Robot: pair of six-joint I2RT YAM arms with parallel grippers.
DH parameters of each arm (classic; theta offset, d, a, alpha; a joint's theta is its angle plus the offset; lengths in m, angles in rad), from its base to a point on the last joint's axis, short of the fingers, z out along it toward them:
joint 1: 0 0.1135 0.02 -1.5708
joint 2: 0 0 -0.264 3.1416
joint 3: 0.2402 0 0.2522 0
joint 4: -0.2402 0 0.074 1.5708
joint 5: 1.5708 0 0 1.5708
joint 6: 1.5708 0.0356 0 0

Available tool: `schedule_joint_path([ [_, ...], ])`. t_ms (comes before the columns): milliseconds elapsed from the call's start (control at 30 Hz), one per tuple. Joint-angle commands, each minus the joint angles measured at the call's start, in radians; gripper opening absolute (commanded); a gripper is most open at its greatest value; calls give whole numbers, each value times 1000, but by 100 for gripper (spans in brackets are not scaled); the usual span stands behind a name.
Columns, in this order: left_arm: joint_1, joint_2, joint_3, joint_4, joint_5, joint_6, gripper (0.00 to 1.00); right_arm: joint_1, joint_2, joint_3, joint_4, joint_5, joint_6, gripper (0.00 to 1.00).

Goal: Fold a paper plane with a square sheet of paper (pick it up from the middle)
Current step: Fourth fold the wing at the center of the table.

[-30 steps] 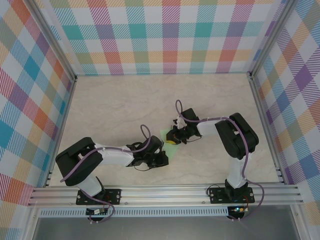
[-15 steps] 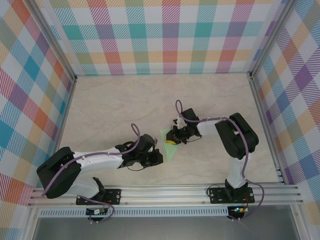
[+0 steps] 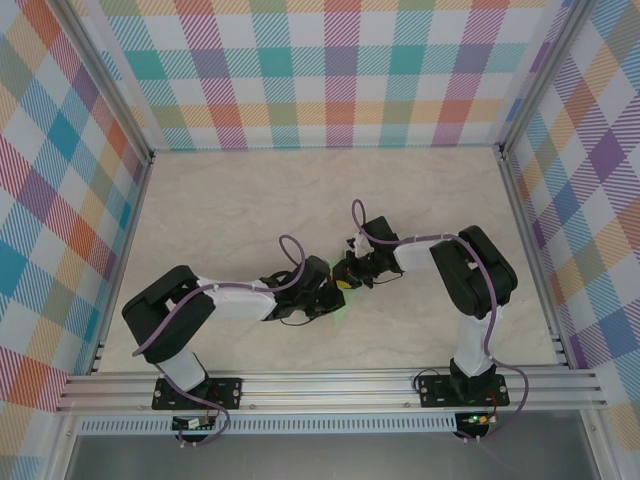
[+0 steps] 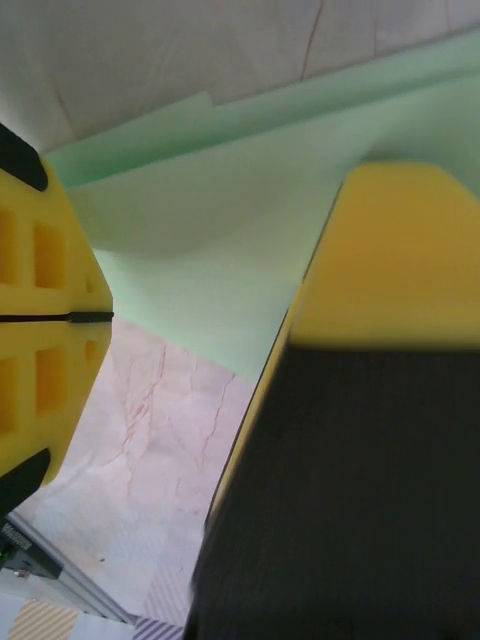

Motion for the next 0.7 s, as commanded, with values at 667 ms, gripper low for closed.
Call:
schedule_joint_path([
  [667,-31,-27,-184,-68,-34,43,0,-18,-169,2,-119,91,-134,14],
])
